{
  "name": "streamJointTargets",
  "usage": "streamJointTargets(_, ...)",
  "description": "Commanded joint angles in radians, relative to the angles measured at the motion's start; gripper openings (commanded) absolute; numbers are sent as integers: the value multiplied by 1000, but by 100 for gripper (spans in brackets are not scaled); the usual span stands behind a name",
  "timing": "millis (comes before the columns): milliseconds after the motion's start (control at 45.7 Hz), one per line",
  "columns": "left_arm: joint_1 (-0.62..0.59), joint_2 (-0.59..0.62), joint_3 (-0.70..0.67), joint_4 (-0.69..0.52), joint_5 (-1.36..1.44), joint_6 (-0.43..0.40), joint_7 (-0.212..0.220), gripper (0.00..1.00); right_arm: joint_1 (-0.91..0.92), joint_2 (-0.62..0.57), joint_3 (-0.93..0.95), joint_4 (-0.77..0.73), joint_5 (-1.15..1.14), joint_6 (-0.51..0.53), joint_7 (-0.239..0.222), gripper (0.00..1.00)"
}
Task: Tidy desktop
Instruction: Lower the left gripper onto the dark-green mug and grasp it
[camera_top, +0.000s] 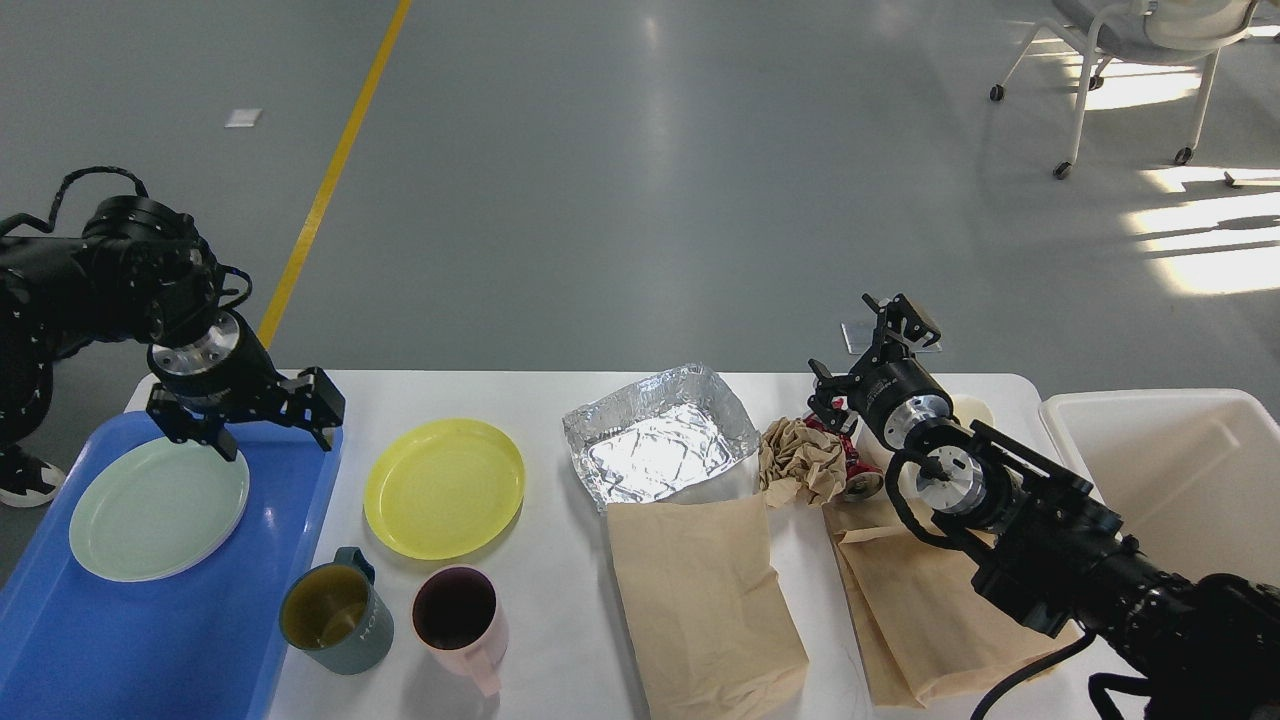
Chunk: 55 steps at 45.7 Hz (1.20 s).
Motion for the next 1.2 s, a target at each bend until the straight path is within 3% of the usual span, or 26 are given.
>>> streamJointTargets(0,-1,-13,-3,-96,0,0,0,97,0,0,0,0,0,0,0,100)
streamJointTargets(635,-1,-16,12,-151,11,0,6,97,0,0,0,0,0,0,0,100)
streamJointTargets(1183,36,-36,9,-150,31,0,55,97,0,0,0,0,0,0,0,100)
